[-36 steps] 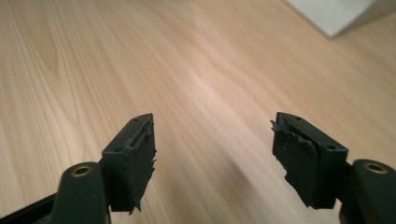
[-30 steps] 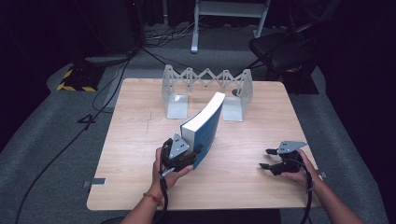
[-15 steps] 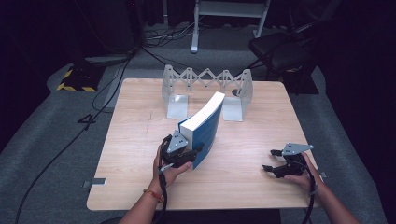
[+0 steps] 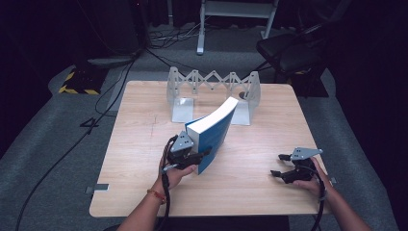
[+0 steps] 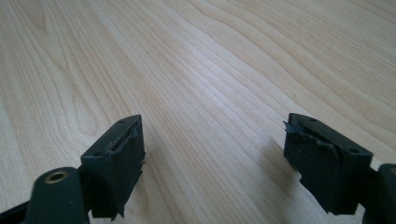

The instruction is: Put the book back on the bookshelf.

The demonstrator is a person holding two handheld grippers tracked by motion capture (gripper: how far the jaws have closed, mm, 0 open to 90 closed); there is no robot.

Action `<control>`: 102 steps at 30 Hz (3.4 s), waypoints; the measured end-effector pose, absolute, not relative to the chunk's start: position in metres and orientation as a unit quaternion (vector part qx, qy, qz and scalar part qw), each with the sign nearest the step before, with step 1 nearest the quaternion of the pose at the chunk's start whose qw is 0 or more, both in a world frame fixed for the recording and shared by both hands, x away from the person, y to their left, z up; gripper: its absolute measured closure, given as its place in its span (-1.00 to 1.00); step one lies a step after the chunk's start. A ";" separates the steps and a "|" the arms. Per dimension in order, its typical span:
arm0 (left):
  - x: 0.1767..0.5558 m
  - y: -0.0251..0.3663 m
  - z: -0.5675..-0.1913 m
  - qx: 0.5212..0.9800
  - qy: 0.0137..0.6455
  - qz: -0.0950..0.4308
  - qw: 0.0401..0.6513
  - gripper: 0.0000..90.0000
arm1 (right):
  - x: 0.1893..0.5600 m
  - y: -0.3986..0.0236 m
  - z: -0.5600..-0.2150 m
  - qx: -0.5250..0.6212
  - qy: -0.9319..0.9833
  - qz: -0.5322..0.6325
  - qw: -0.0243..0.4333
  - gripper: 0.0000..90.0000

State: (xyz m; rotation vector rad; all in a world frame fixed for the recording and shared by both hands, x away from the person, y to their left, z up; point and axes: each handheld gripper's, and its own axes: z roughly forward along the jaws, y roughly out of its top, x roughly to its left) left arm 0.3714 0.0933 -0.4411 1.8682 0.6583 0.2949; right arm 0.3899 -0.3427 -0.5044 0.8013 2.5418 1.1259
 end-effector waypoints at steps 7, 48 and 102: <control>0.364 0.073 -0.442 0.797 0.224 0.057 0.558 0.33 | 0.390 -0.343 -0.504 0.274 0.872 0.386 0.124 -0.54; 0.346 0.060 -0.435 0.845 0.100 0.025 0.525 0.21 | 0.390 -0.297 -0.500 0.149 0.884 0.438 0.067 -0.39; 0.321 0.052 -0.477 0.876 0.183 0.158 0.416 -0.23 | 0.348 -0.292 -0.465 0.043 0.866 0.491 0.083 0.32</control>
